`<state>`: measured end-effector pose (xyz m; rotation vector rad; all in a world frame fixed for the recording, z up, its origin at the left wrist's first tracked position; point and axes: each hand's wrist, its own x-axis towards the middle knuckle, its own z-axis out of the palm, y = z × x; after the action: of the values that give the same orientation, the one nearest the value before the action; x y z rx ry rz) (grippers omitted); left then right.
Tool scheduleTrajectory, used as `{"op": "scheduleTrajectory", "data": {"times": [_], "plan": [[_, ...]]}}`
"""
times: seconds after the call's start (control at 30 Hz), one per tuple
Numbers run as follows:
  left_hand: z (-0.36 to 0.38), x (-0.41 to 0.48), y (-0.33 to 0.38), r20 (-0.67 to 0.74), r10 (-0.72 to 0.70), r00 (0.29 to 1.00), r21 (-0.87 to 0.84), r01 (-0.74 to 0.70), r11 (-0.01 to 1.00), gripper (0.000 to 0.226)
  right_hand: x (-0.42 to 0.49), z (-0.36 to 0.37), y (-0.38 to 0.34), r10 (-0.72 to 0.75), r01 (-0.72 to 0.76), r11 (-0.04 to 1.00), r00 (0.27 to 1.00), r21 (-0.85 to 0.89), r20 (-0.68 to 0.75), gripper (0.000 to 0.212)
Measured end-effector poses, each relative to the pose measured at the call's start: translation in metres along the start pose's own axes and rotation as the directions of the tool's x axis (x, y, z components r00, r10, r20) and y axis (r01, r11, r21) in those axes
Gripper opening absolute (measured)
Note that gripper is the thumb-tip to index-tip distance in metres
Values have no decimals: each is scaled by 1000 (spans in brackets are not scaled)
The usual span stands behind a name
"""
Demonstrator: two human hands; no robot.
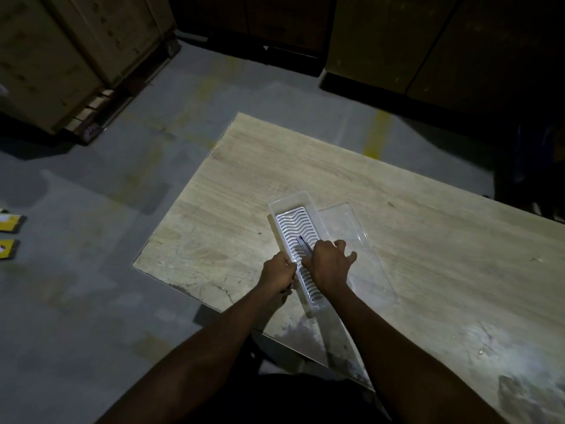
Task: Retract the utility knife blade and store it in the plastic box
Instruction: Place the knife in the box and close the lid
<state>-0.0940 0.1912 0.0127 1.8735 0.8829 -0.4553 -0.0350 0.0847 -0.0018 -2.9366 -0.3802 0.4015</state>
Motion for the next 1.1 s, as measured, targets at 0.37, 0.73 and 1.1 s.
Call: {"op": "scheduleTrajectory", "data": {"times": [0.37, 0.73, 1.1], "plan": [[3, 6, -5, -9, -21, 1000, -51, 21, 999, 8, 3, 19, 1, -5, 4, 988, 1000, -157, -8, 34], [6, 9, -7, -13, -12, 1000, -29, 11, 1000, 8, 2, 25, 6, -37, 38, 980, 999, -195, 8, 39], [6, 1, -5, -22, -26, 999, -104, 24, 994, 7, -2, -36, 62, 11, 9, 995, 982, 103, -189, 39]]}}
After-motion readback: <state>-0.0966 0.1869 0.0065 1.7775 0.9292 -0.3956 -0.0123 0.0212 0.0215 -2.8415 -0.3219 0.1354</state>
